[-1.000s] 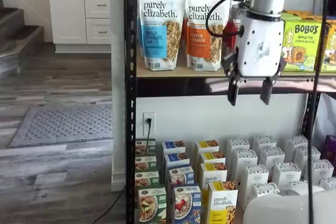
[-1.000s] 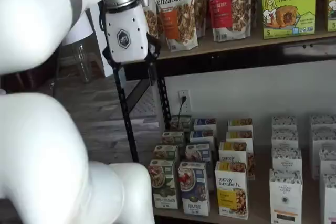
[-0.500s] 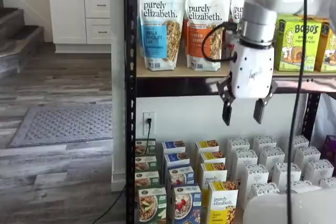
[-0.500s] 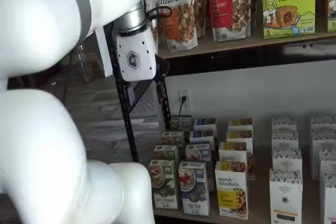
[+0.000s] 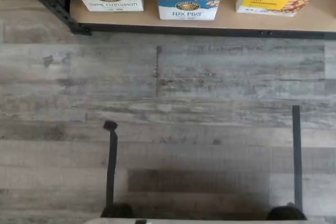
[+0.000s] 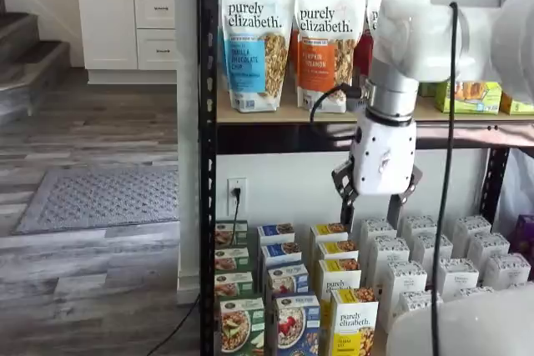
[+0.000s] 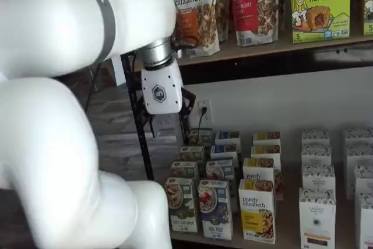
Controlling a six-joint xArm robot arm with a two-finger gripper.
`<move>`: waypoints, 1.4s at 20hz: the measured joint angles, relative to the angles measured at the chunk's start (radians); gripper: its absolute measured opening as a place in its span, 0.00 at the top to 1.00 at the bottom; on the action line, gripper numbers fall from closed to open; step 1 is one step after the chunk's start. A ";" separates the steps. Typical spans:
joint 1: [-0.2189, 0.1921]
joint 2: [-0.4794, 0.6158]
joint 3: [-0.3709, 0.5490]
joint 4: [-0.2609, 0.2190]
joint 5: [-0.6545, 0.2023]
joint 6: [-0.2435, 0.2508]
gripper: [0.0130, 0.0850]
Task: Pick up the blue and white box that is on the bottom shelf, the second box from the left
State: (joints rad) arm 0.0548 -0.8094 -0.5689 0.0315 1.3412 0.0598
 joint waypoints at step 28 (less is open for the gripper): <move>0.053 0.278 0.135 0.032 -0.436 0.022 0.00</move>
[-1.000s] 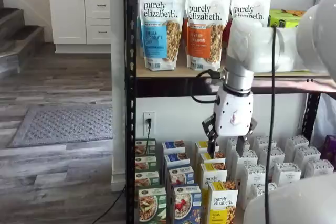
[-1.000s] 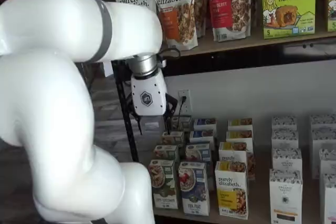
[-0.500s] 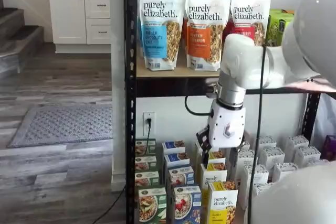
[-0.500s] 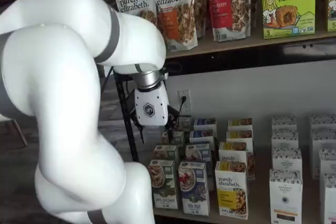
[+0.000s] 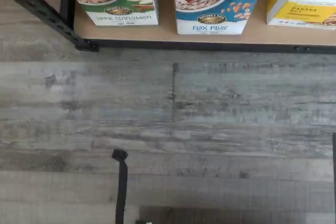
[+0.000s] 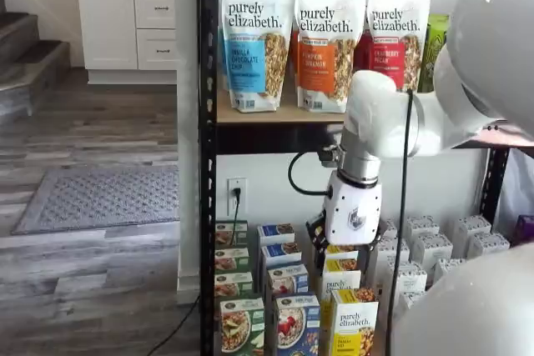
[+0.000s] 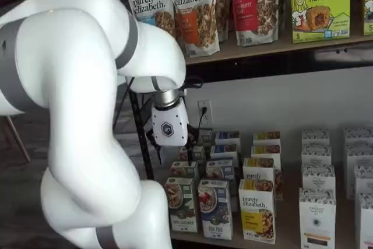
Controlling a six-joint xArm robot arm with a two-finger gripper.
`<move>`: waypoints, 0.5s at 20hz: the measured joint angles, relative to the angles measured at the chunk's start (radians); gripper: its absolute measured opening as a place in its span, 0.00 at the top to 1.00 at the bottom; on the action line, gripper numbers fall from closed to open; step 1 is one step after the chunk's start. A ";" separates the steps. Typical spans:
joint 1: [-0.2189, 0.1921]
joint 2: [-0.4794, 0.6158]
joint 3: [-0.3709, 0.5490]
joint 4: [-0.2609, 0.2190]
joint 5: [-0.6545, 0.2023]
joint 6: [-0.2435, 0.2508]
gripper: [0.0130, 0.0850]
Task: Pick up the blue and white box that is on the bottom shelf, the second box from the left
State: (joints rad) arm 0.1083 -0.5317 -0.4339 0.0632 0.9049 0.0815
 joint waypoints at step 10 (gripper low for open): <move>0.014 0.109 -0.007 0.006 -0.086 0.006 0.00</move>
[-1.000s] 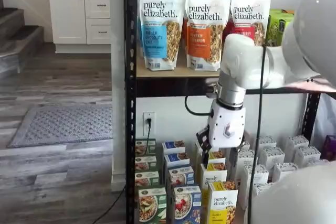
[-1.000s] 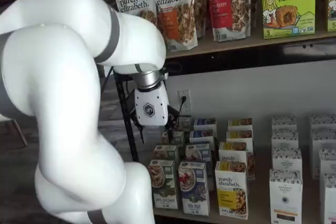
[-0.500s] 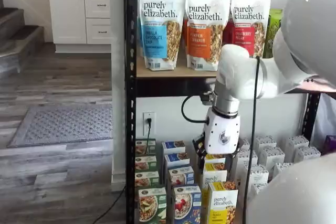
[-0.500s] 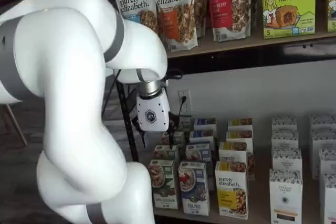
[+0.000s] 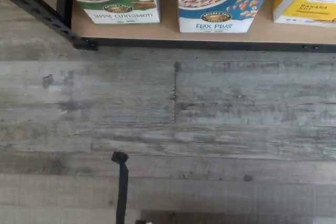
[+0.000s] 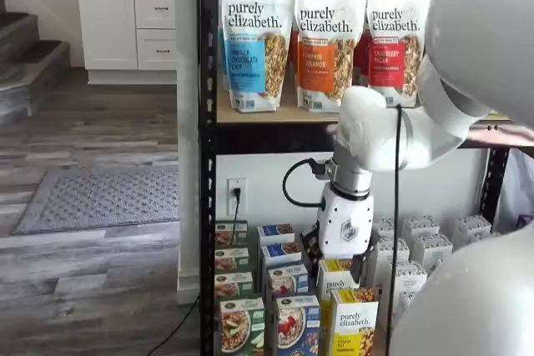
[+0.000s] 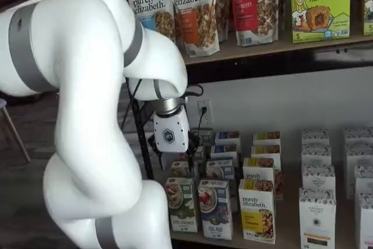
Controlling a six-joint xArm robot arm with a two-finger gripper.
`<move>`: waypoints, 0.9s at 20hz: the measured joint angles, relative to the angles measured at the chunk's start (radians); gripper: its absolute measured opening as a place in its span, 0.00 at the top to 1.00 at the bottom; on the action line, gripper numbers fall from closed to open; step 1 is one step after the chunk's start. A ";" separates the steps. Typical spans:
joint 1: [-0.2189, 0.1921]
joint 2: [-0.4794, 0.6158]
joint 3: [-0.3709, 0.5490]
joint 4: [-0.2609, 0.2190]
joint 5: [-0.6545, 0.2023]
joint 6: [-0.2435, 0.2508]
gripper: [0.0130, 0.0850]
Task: Pick up the blue and white box that is on the bottom shelf, the second box from the left
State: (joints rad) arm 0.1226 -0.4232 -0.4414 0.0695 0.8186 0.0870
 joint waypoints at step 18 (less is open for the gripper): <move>0.021 0.198 -0.029 -0.009 -0.176 0.018 0.00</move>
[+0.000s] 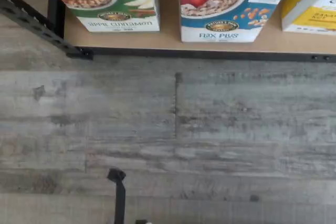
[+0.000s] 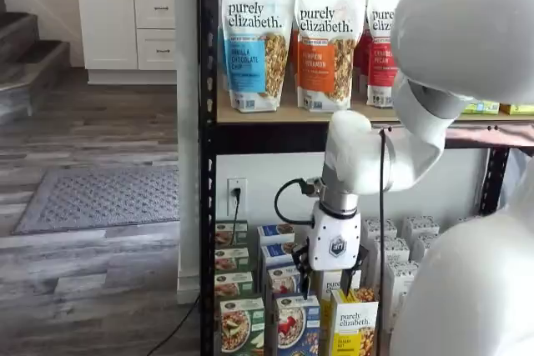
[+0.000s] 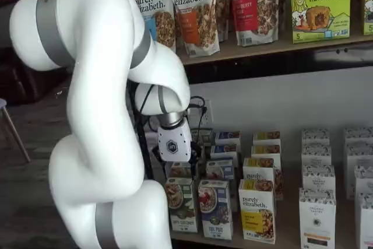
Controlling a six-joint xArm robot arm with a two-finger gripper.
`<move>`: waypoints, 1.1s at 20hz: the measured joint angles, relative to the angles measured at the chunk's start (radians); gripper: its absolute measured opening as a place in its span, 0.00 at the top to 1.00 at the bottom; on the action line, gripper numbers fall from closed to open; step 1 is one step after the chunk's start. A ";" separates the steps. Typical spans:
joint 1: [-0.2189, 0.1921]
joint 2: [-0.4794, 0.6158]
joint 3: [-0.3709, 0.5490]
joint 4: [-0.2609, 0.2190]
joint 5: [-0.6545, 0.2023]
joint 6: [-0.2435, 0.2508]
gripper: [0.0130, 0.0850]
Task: Pick up the blue and white box that is on the bottom shelf, the second box from the left
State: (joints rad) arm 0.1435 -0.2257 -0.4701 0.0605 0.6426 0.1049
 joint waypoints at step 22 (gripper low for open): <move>0.000 0.320 -0.120 0.090 -0.230 -0.092 0.00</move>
State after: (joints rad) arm 0.1431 0.0941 -0.5900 0.1507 0.4124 0.0125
